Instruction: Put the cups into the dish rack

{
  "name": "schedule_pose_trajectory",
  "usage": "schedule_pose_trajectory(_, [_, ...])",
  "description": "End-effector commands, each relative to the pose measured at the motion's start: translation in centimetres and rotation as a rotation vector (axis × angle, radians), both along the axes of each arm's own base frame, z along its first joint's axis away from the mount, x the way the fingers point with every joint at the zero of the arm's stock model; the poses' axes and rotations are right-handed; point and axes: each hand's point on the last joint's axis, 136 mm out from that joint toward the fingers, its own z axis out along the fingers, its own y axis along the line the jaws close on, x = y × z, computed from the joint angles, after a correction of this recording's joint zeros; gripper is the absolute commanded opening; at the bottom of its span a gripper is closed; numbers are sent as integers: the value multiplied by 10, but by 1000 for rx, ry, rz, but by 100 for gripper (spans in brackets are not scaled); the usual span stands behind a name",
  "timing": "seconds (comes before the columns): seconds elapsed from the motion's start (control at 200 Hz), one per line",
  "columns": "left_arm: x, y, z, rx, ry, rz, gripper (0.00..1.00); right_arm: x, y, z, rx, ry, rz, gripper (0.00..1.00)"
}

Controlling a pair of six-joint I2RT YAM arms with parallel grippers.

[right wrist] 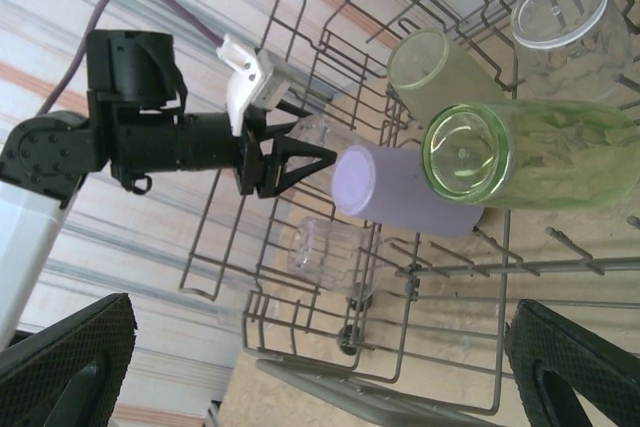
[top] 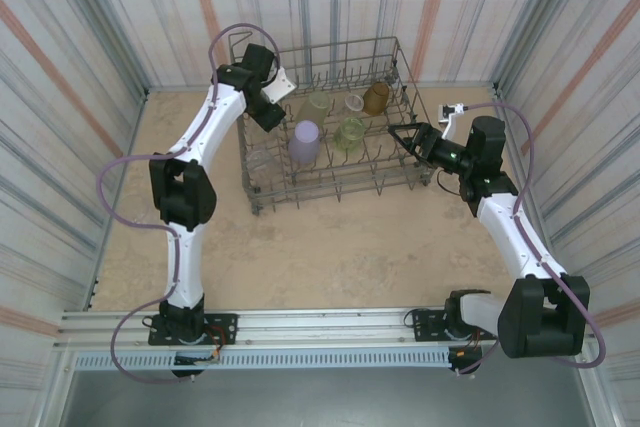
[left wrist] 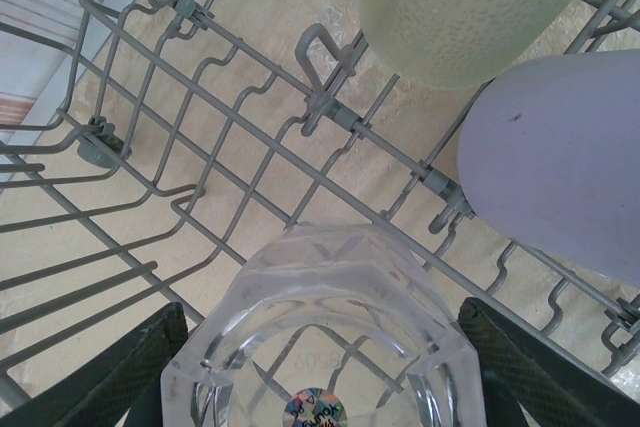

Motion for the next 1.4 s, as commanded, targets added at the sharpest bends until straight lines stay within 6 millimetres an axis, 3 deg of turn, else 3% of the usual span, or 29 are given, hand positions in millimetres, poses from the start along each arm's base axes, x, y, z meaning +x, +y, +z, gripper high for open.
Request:
schedule_pose_trajectory(0.0, [-8,35,-14,33,67,82,23,1,-1,-2,4,2,-10,99])
schedule_pose_trajectory(0.331, [-12,44,-25,62,81,107,22,3,4,0,11,1,0,99])
schedule_pose_trajectory(0.621, [-15,48,-13,39,56,108,19,4,5,0,10,2,0,99])
schedule_pose_trajectory(0.817, [-17,49,-19,30,75,111,18,6,7,2,11,1,7,99])
schedule_pose_trajectory(0.827, [-18,50,-8,25,54,111,17,6,7,3,12,-1,8,99])
schedule_pose_trajectory(0.852, [-19,50,-5,26,46,111,17,6,7,3,12,-1,9,99])
schedule_pose_trajectory(1.062, [-18,48,5,13,27,107,13,5,7,2,9,0,8,99])
schedule_pose_trajectory(1.393, [-16,41,-10,160,4,71,8,3,6,0,2,-1,4,99])
